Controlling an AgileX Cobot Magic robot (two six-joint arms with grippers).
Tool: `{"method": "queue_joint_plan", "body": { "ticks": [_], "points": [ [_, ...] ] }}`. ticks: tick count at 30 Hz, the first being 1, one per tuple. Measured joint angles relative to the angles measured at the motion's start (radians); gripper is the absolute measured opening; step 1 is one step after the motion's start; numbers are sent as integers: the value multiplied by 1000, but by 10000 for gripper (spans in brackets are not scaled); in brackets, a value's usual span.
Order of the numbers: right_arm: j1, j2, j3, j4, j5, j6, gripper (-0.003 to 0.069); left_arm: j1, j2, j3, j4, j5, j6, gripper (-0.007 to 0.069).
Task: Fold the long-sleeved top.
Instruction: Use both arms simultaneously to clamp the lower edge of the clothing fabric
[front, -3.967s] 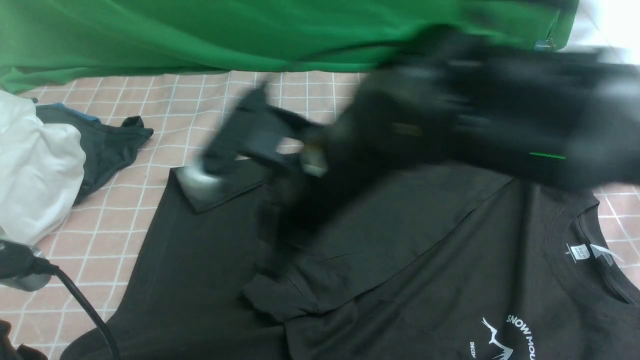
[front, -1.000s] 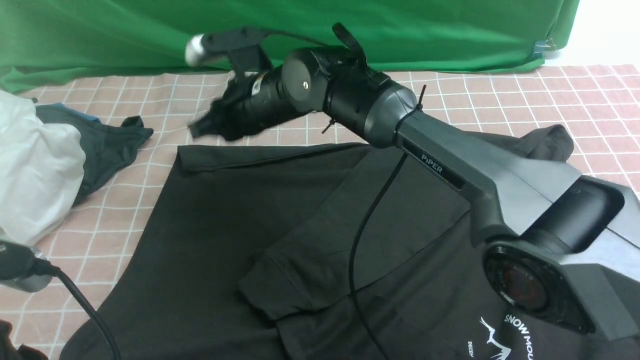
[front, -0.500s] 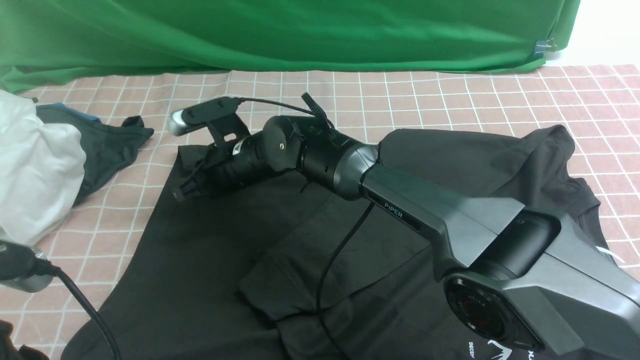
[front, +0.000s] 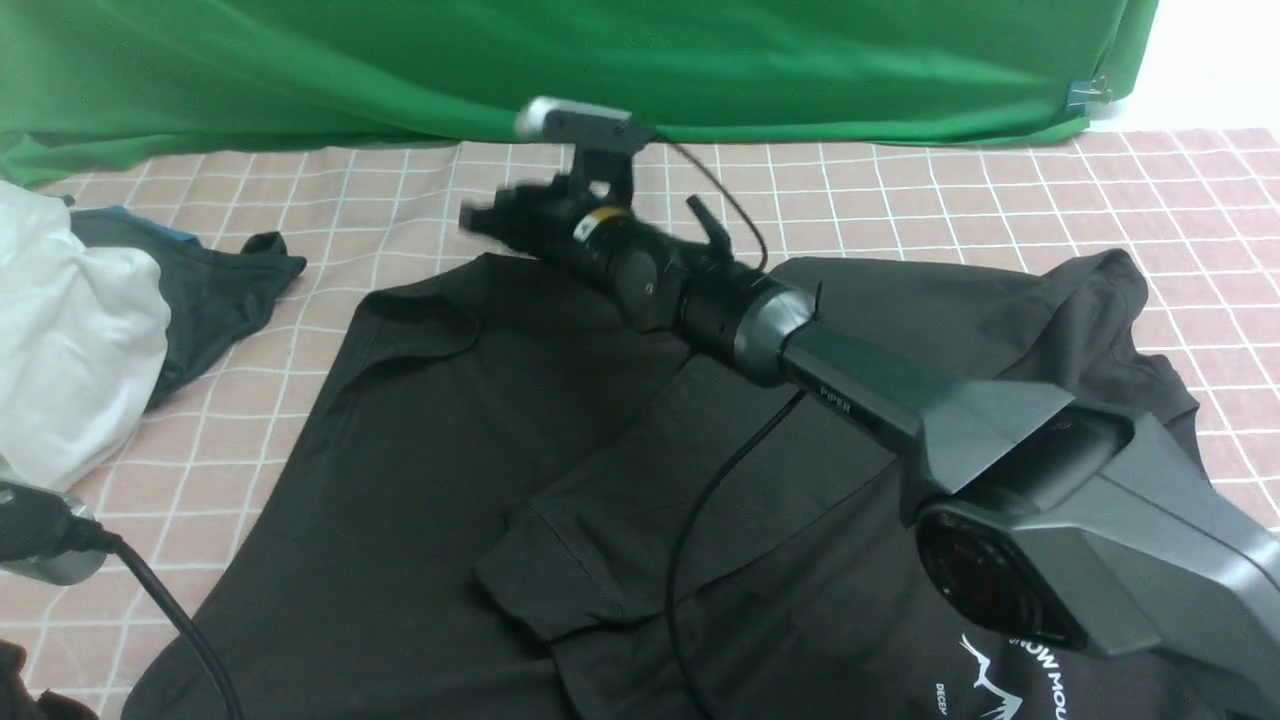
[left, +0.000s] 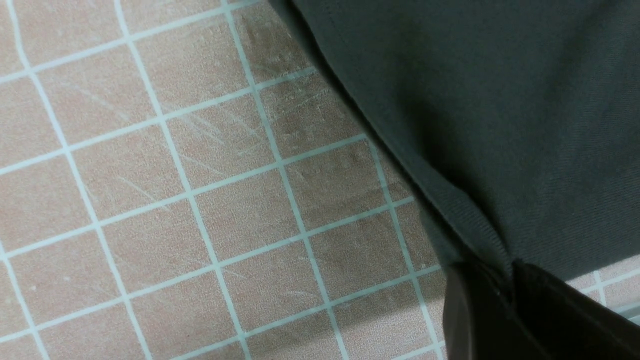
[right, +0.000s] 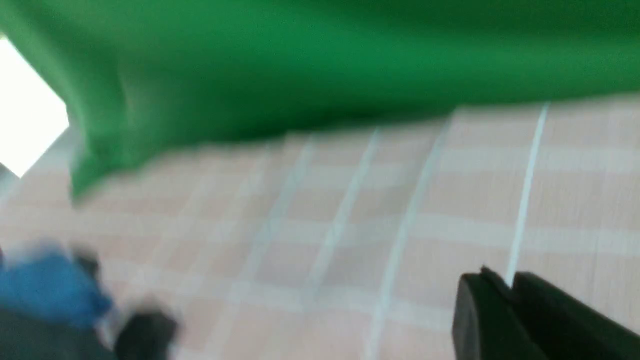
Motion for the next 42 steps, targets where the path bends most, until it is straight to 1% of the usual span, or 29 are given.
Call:
{"method": "queue_joint_plan", "body": {
  "ticks": [2,6,7,8,9,10,12,14,17,21,29,31,33,34,35,38,39,42],
  "points": [
    [2,-24,0,0,0,5,129,0,0,0,0,0,0,50],
    [4,-93,0,0,121,-65,146,0,0,0,0,0,0,50],
    [4,-131,0,-1,253,-121,150,0,0,0,0,0,0,50],
    [4,-140,0,-2,289,-141,151,0,0,0,0,0,0,50],
    [6,-169,-1,-22,428,-162,153,0,0,0,0,0,0,50],
    [6,-170,-1,-26,458,-160,153,0,0,0,0,0,0,50],
    [13,-176,-2,-125,573,-92,153,0,0,0,0,0,0,50],
    [17,-160,-2,-226,623,14,153,0,0,0,0,0,0,50],
    [19,-126,-1,-287,629,70,153,0,0,0,0,0,0,50],
    [31,-87,-1,-308,629,91,153,0,0,0,0,0,0,50],
    [52,-38,-11,-291,530,91,153,0,0,0,0,0,0,50],
    [64,-28,-11,-256,483,65,153,0,0,0,0,-1,0,50],
    [91,-15,-9,-203,405,-2,154,0,0,0,0,-6,0,50],
    [97,-13,-9,-193,396,-10,155,0,0,0,0,-8,0,50],
    [123,-4,-6,-167,322,-66,156,0,0,0,0,-10,0,50],
    [174,5,-2,-149,176,-153,157,0,0,0,0,-11,0,50],
    [196,5,-1,-143,98,-183,160,0,0,0,0,-11,0,50],
    [217,4,-1,-140,-32,-207,164,0,0,0,0,-11,0,50]
  ]
}}
